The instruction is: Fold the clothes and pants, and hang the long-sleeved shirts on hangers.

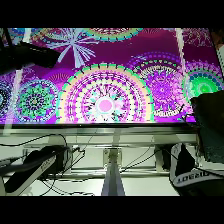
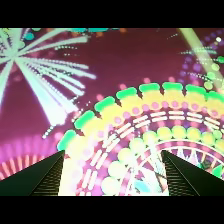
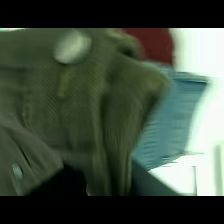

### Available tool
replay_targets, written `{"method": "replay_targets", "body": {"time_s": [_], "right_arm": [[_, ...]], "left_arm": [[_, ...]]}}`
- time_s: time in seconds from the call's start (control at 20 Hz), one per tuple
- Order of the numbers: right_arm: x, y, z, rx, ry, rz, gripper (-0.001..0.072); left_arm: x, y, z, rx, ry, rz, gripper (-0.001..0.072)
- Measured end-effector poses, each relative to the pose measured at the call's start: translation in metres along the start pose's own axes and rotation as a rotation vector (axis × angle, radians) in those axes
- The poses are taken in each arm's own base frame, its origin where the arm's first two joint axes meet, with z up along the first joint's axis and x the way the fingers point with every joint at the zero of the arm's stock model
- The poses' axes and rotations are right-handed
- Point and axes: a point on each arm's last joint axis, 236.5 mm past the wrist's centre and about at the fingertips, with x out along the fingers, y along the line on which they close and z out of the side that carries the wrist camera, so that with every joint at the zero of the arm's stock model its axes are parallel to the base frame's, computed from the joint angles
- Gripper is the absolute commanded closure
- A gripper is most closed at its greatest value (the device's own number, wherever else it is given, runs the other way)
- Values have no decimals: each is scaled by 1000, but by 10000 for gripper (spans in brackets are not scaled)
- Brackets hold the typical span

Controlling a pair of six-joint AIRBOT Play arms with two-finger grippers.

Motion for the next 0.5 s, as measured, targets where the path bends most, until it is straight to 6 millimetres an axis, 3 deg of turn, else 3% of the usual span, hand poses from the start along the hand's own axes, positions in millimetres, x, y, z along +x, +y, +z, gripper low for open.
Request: {"method": "replay_targets", "body": {"time_s": [0.1, 0.2, 0.25, 0.3, 0.4, 0.5], "right_arm": [[3, -18, 3, 49, 2, -45, 360], [7, -14, -2, 26, 23, -22, 96], [9, -7, -3, -5, 28, 5, 63], [11, 2, -5, -46, 32, 38, 65], [10, 25, -6, -141, 18, 121, 184], [1, 70, -15, -281, 8, 291, 236]], "left_arm": [[0, 0, 0, 1, -1, 1, 13], [-1, 0, 0, 0, -2, 1, 13], [-1, 0, 1, 1, -2, 1, 13], [-1, 0, 0, 1, -2, 1, 13], [1, 0, 0, -1, 1, 1, 13], [3, 1, -1, -3, 6, 0, 13]]}}
